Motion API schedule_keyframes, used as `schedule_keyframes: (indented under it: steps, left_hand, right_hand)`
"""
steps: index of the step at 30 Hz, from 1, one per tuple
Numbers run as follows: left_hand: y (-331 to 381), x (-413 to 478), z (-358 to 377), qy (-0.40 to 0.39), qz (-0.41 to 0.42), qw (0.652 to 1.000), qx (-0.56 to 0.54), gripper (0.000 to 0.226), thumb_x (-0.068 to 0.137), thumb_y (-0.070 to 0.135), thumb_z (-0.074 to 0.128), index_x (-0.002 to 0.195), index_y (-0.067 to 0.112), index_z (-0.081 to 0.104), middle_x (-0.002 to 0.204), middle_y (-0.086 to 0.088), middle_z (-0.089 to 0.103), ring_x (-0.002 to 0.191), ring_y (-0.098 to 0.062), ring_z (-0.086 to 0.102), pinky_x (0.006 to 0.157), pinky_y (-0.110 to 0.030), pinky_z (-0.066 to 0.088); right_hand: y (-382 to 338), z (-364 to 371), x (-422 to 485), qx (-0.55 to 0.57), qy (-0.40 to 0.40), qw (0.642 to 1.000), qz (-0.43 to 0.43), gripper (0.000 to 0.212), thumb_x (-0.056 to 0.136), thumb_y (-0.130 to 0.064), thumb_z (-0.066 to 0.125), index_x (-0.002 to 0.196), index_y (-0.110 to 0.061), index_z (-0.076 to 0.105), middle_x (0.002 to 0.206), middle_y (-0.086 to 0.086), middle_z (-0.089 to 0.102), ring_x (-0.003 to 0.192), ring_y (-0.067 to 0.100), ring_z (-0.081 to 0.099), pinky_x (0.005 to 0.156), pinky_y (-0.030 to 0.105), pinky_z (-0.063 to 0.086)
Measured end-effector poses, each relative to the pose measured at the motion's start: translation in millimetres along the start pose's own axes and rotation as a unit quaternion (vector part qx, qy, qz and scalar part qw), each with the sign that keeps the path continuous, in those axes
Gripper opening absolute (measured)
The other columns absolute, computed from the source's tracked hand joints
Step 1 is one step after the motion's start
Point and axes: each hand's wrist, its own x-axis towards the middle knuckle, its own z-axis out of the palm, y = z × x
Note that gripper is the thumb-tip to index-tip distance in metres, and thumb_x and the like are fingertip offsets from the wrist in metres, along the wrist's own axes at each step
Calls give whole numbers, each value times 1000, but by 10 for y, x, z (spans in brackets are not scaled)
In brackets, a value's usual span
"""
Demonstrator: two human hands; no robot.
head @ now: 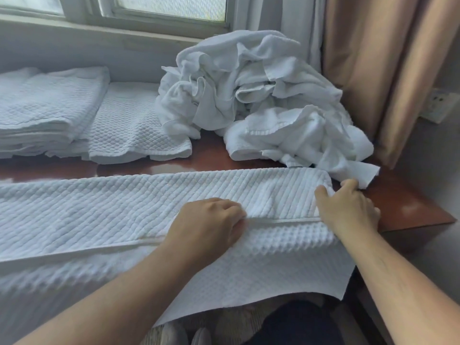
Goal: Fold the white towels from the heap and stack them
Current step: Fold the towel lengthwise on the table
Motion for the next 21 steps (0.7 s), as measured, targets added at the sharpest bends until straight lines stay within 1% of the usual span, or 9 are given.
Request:
schedule_keyframes:
  steps: [3,5,7,10,13,16,18,20,21]
  left_hand:
    - [3,-14,-6,21,9,1000,1,35,103,37,45,91,21,74,90,9,74,79,-15,69,61,-37,54]
    - [8,-12,-13,31,21,999,3,31,103,35,50,91,20,74,89,9,74,77,-15,69,60,-36,54]
    - [16,-11,-23,44,37,998,-5,27,102,32,54,89,19,74,88,10,74,76,-15,69,58,-35,54]
    - [18,-14,-32,52,52,997,-12,28,102,32,52,89,19,73,89,10,74,77,-15,69,59,-35,54]
    - [11,-17,-21,30,58,998,-15,34,103,38,46,91,21,73,92,11,73,81,-14,69,61,-36,54]
    - [-3,-21,-22,18,71,997,-32,37,101,42,48,90,23,77,95,14,74,83,-12,69,59,-35,55]
    - [-2,-34,-34,19,74,996,-42,36,99,45,50,89,26,79,98,16,74,83,-10,69,56,-34,55]
    - [6,-30,-57,2,61,997,-40,42,99,51,44,89,27,78,98,16,73,85,-9,68,57,-34,55]
    - [16,-24,-71,-13,50,998,-32,46,99,53,39,89,28,76,100,16,71,86,-8,66,59,-34,54]
  right_hand:
    - [35,34,26,38,15,999,-25,64,90,-61,27,104,-9,62,96,6,68,94,33,58,88,47,36]
    - [54,40,27,79,32,995,-52,52,89,-57,31,77,-16,61,78,-2,61,79,25,50,83,44,33]
    - [86,57,30,128,70,986,-86,42,97,-48,42,71,-18,57,77,-2,59,83,27,50,84,44,35]
    - [121,68,0,225,118,959,-123,34,103,-41,49,78,-18,54,72,-10,55,78,25,54,79,41,43]
    - [126,13,-18,321,123,935,-83,20,96,-41,62,101,-23,57,85,-17,57,84,16,57,68,28,41]
    - [152,-55,28,367,85,926,1,36,88,-32,69,120,-24,54,95,-7,62,95,22,63,77,34,45]
    - [161,-85,56,301,44,952,23,41,87,-25,69,126,-22,56,107,-2,64,108,28,61,85,39,46]
    - [130,-117,57,134,81,988,-19,35,89,-28,68,123,-23,63,122,7,62,118,35,53,96,48,42]
    - [92,-128,39,77,107,989,-62,32,91,-33,65,121,-23,65,125,9,60,120,37,50,98,50,39]
